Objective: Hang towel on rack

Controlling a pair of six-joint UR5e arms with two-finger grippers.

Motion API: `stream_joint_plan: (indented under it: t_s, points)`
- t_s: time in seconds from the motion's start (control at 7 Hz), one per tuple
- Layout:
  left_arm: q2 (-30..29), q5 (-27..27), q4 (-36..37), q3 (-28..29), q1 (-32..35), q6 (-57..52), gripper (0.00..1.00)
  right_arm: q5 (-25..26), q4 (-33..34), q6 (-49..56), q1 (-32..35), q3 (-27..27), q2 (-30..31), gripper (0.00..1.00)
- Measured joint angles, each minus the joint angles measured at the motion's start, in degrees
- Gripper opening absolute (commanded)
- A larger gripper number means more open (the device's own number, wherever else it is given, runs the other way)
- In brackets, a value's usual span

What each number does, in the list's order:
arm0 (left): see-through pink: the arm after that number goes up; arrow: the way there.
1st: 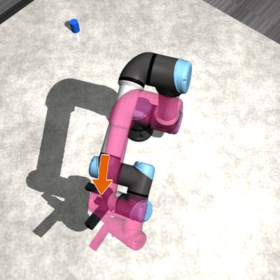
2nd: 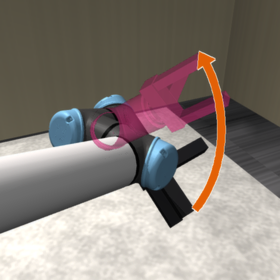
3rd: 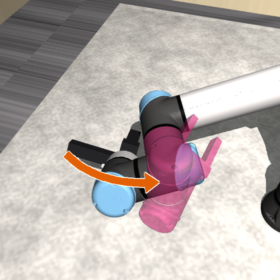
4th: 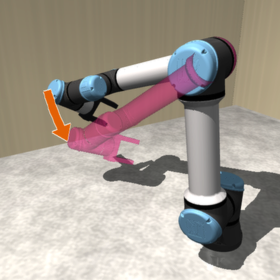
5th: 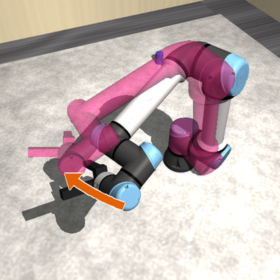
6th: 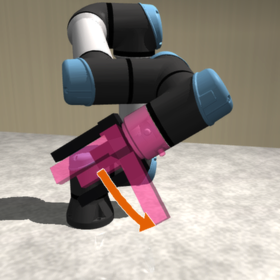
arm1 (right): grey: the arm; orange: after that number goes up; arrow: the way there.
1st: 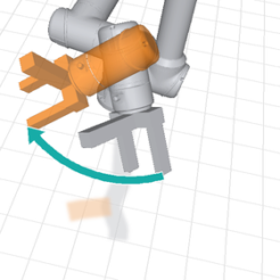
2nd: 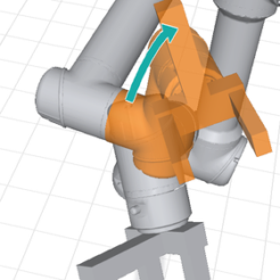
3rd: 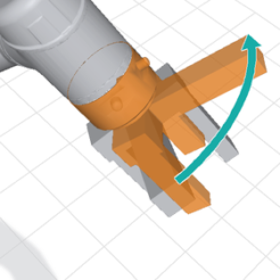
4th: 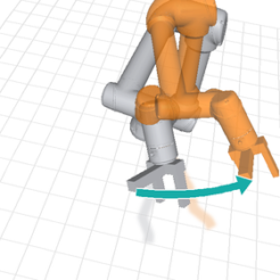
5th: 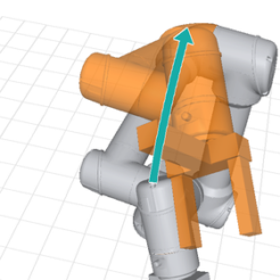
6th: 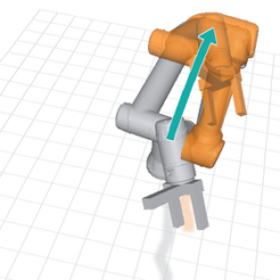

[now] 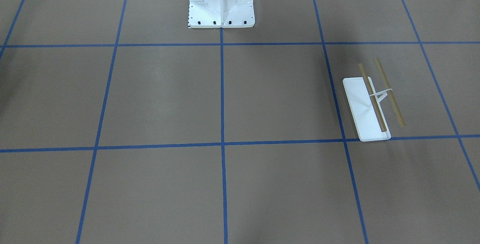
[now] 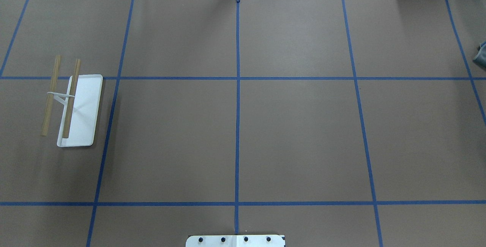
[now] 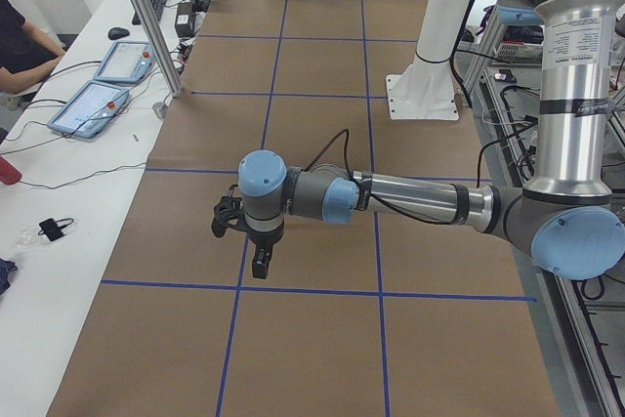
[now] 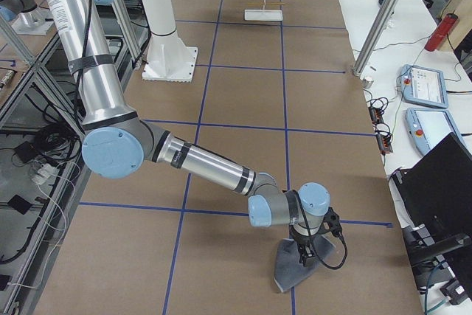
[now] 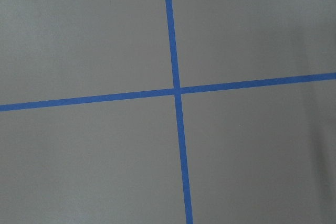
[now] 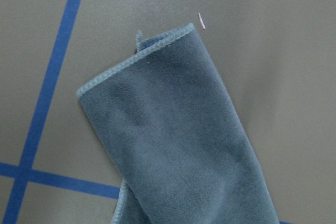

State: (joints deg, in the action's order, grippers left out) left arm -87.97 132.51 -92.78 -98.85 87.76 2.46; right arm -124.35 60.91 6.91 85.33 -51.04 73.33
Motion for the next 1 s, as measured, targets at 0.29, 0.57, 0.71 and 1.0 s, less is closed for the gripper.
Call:
stream_joint_plan:
  t_s: [0.29,0.57,0.71,1.0]
  points:
    - [-0.3,0.0,0.0,0.1,0.0,0.0,0.98,1.5,-0.2,-0.2,-2.1,1.0,-0.7,1.00]
    - [-0.5,0.0,0.0,0.1,0.0,0.0,0.98,3.8,-0.3,-0.1,-3.6,2.1,-0.9,1.00]
    - [-0.5,0.0,0.0,0.1,0.0,0.0,0.98,4.4,-0.3,0.0,-3.8,2.6,-0.9,1.00]
    - [-0.6,0.0,0.0,0.1,0.0,0.0,0.98,4.7,-0.3,0.2,-3.9,3.6,-0.7,0.83]
